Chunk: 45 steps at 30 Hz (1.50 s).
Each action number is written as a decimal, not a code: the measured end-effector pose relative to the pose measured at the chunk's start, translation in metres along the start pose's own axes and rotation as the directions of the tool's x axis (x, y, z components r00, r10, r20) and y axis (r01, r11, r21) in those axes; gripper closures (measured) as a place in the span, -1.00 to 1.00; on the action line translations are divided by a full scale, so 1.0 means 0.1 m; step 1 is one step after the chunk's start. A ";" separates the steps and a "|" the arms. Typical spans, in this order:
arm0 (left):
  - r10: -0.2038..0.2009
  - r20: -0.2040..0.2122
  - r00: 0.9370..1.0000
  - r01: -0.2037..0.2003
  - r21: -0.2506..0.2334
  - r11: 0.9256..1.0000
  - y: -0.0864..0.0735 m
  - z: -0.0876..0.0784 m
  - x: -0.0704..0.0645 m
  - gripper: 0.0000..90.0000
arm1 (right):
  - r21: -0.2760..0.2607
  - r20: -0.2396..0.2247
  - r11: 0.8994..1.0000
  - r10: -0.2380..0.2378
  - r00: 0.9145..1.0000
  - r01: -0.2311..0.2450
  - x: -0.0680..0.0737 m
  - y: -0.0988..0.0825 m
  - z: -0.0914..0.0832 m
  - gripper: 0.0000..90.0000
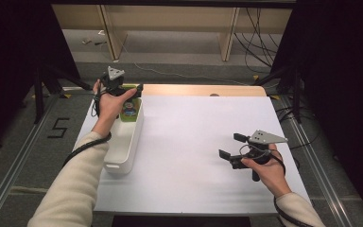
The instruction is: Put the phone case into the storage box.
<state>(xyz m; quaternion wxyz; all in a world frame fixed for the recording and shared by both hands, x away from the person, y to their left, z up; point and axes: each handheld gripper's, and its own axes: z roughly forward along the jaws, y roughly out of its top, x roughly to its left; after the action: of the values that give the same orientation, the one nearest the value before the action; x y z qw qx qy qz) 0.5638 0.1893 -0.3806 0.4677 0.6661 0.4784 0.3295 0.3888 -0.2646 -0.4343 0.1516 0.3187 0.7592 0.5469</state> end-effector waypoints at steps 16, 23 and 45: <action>-0.032 -0.012 0.999 0.032 -0.014 0.999 -0.05 -0.23 0.01 -0.99 | 0.001 0.000 1.000 -0.002 1.000 0.002 0.01 0.00 0.00 -0.86; -0.023 0.000 1.000 0.023 -0.012 1.000 -0.10 -0.37 -0.04 -0.97 | 0.000 0.000 1.000 -0.001 1.000 0.001 0.01 0.00 0.00 -0.86; 0.016 0.200 0.980 -0.007 -0.045 0.999 -0.58 -1.20 -0.48 -0.89 | -0.004 -0.001 1.000 -0.001 1.000 0.001 0.02 0.01 -0.01 -0.85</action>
<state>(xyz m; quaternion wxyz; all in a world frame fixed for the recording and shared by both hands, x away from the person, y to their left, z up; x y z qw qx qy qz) 0.4228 0.1873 -0.3935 0.5260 0.6883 0.4179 0.2739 0.3872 -0.2636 -0.4329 0.1520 0.3177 0.7584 0.5484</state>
